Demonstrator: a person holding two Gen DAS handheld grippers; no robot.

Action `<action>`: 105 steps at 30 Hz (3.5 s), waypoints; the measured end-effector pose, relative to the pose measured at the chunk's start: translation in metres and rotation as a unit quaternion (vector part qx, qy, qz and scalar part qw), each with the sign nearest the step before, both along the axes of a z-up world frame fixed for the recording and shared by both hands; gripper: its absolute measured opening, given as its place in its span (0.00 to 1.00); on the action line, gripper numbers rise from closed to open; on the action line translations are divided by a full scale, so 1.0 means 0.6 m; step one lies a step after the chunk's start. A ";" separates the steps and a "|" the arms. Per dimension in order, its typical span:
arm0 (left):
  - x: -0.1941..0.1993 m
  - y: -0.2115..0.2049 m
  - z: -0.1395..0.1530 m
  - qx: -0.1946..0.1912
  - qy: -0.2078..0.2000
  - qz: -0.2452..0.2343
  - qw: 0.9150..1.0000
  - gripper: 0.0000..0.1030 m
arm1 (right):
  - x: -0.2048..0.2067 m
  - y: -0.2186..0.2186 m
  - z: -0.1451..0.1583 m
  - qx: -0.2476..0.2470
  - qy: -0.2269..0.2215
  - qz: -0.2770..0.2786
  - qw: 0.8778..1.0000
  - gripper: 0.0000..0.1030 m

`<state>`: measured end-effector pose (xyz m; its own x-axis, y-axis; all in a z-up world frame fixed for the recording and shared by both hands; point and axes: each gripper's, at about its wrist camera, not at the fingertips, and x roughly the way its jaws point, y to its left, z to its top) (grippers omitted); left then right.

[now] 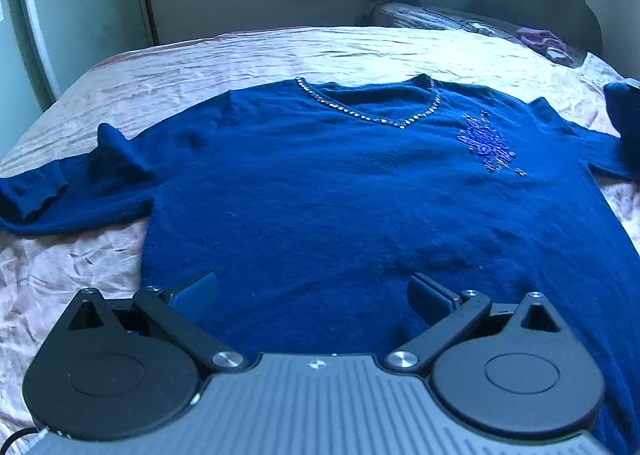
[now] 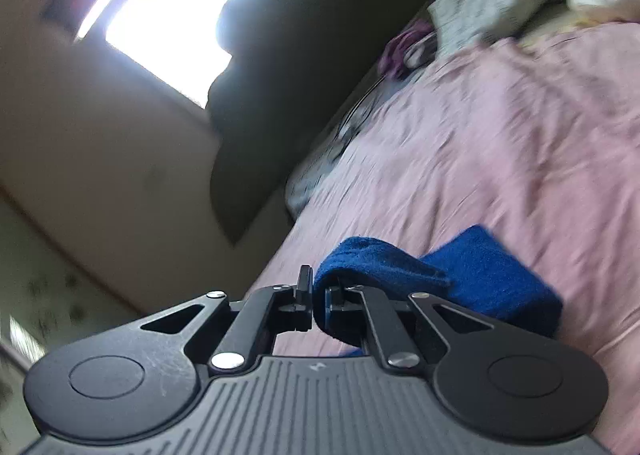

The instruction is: Fold small clothes

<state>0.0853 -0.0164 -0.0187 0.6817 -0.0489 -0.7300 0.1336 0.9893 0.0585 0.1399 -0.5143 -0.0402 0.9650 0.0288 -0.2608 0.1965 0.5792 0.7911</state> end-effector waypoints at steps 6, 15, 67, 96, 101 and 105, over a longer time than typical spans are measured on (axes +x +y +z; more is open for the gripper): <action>0.022 0.019 0.002 -0.001 -0.004 0.020 1.000 0.99 | 0.041 0.125 0.011 -0.058 0.005 0.084 0.995 0.06; 0.050 0.052 -0.004 0.020 -0.008 0.071 0.997 0.99 | 0.075 0.265 0.018 -0.110 0.006 0.176 0.978 0.06; 0.041 0.211 -0.003 0.009 -0.004 0.152 0.988 0.99 | 0.148 0.809 -0.028 -0.471 0.045 0.342 0.812 0.08; 0.040 0.256 -0.003 0.016 0.003 0.188 0.982 0.99 | 0.149 0.784 0.035 -0.428 0.001 0.368 0.826 0.81; 0.039 0.252 -0.002 0.015 0.004 0.186 0.983 0.99 | 0.174 0.814 -0.009 -0.478 0.064 0.362 0.798 0.81; 0.032 0.257 0.001 0.028 -0.002 0.186 0.982 1.00 | 0.176 0.838 -0.042 -0.455 0.072 0.398 0.793 0.81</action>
<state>0.1044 0.1378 -0.0178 0.6480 0.2438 -0.7216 -0.2365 0.9650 0.1137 0.2456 -0.0117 -0.0654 0.6937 0.3505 -0.6292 -0.4682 0.8833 -0.0241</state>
